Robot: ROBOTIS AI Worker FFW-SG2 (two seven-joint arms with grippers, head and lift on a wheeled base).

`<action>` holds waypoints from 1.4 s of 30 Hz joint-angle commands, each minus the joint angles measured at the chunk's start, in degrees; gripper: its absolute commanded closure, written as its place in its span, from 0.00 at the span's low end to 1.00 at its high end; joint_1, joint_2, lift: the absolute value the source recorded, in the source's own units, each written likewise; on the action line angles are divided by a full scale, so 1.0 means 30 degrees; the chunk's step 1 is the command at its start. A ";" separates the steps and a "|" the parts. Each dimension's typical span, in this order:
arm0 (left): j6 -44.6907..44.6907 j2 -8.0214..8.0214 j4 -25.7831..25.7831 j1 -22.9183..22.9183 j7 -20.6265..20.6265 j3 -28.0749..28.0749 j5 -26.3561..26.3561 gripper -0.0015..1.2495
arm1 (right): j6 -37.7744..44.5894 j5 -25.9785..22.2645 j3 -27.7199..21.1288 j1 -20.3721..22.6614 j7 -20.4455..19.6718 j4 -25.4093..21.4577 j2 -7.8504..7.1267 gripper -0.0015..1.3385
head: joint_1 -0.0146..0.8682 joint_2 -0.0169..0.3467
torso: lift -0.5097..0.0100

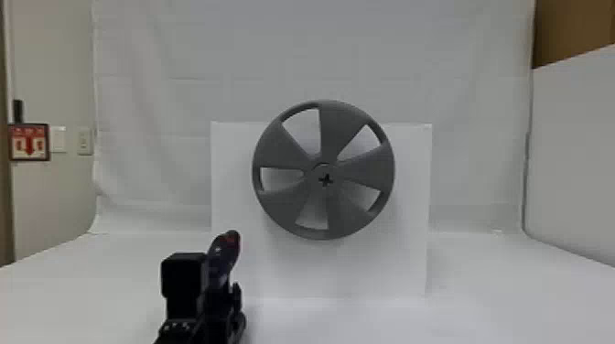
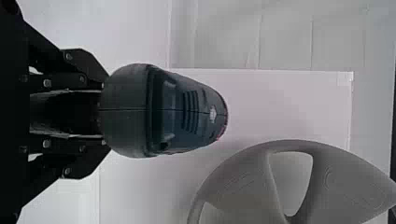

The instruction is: Grasp the drill and bring into the middle of wheel

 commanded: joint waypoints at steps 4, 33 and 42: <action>-0.0601 0.0000 0.0235 0.0049 0.0162 -0.0038 0.0133 0.41 | 0.0000 0.0001 0.0057 0.0024 -0.0004 -0.0001 0.0038 0.10 | 0.08 0.13 | 0.21; -0.0572 0.0029 0.0586 0.0225 -0.8539 0.3595 -0.1097 0.04 | -0.0029 0.0059 0.0057 0.0083 0.0025 0.0058 0.0155 0.10 | 0.08 0.13 | 0.21; -0.0162 0.0059 0.1026 0.0137 -1.3900 0.6027 -0.2826 0.04 | 0.0000 0.0059 -0.0090 0.0171 0.0084 0.0058 0.0155 0.10 | 0.08 0.13 | 0.21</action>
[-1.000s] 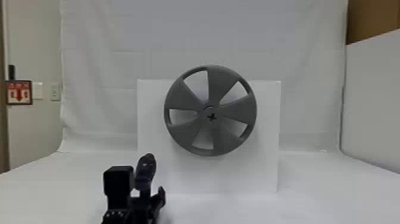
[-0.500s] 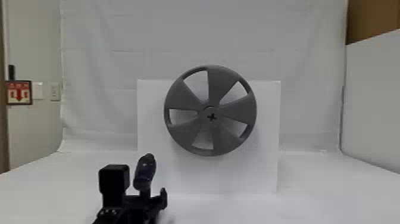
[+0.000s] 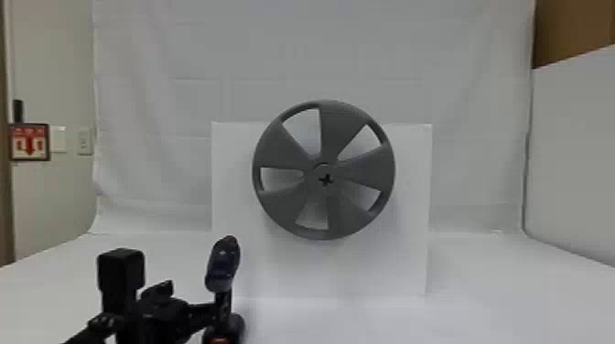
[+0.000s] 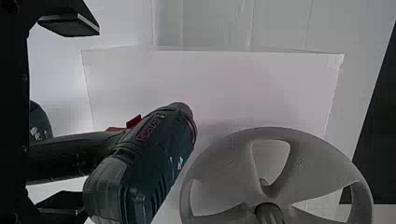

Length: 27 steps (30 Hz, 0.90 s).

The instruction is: Grasp the drill and bring into the middle of wheel

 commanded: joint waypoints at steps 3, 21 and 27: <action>0.0579 0.0027 0.0459 -0.0380 -0.3478 0.1757 -0.1996 0.04 | -0.0012 0.0000 -0.0123 0.0053 0.0110 0.0018 0.0000 0.10 | 0.08 0.13 | 0.21; 0.1722 0.0994 0.0371 -0.0791 -0.5734 0.5302 -0.4076 0.06 | -0.0100 0.0029 -0.0621 0.0141 0.0169 -0.0011 0.0146 0.10 | 0.08 0.13 | 0.21; 0.1692 0.0994 -0.0683 -0.0322 -0.3947 0.5683 -0.3724 0.06 | -0.0539 0.0381 -0.1060 -0.0035 0.0169 -0.0011 0.0820 0.10 | 0.08 0.13 | 0.21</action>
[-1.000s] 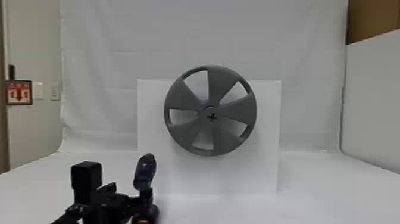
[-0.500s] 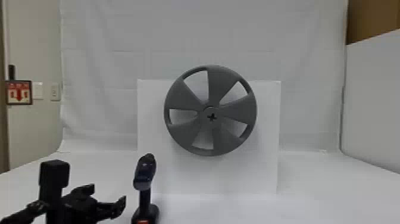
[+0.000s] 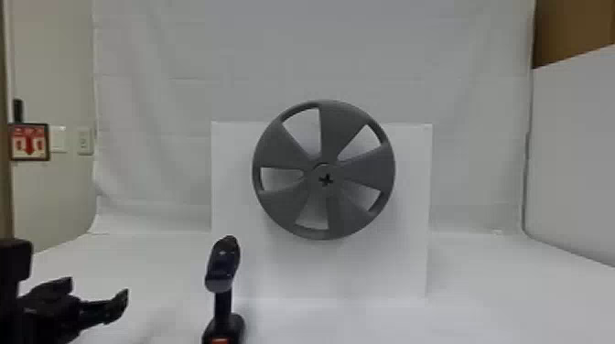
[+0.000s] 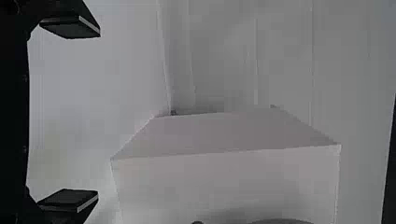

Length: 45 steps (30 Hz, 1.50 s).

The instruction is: Grasp the drill and bring into the middle of wheel

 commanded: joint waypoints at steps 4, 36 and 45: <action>-0.0027 0.0004 -0.0951 0.0430 0.0760 0.0201 0.0438 0.06 | -0.0688 0.0287 -0.0316 -0.0346 0.0000 -0.0034 0.0762 0.10 | 0.08 0.13 | 0.21; -0.0027 -0.0025 -0.2123 0.1397 0.4539 -0.0561 0.2606 0.06 | -0.0688 0.0345 -0.0199 -0.0639 0.0000 -0.0737 0.0732 0.10 | 0.08 0.13 | 0.21; -0.0027 -0.0054 -0.2387 0.1485 0.5125 -0.0766 0.2723 0.07 | -0.0659 0.0463 -0.0140 -0.0639 0.0000 -0.1001 0.0762 0.10 | 0.08 0.13 | 0.21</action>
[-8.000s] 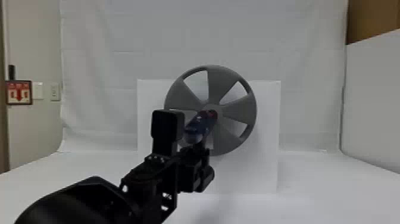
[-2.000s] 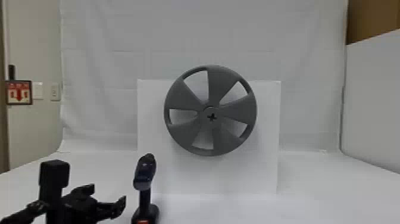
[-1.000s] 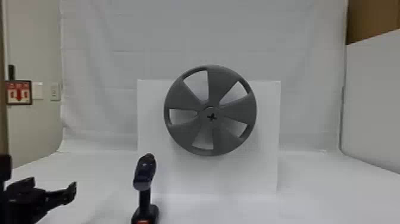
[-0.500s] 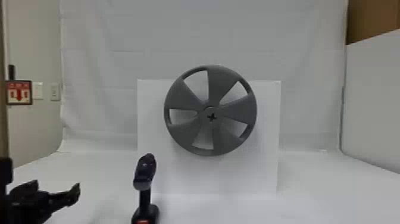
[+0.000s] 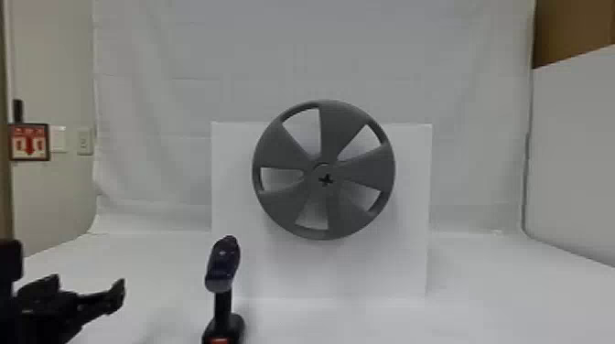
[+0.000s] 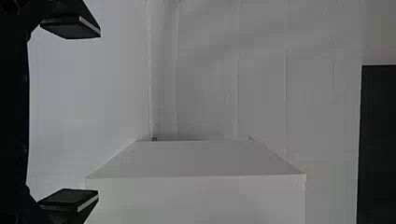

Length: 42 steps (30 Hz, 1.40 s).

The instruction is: Grasp the drill and bring into the middle of wheel

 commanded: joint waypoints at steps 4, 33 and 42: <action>0.0000 -0.0012 -0.0313 0.0121 0.0560 -0.0177 0.0123 0.07 | 0.0057 0.0035 -0.0008 0.0063 0.0000 -0.0162 0.0073 0.10 | 0.08 0.13 | 0.21; 0.0997 -0.0012 -0.2042 0.1029 0.2435 -0.0763 0.0650 0.08 | 0.0643 0.0446 0.0637 0.0444 0.0000 -0.0601 0.0366 0.10 | 0.08 0.13 | 0.21; 0.1290 -0.0012 -0.2276 0.1175 0.2494 -0.0851 0.0650 0.09 | 0.0701 0.0739 0.0666 0.0415 0.0000 -0.0777 0.0541 0.10 | 0.08 0.13 | 0.21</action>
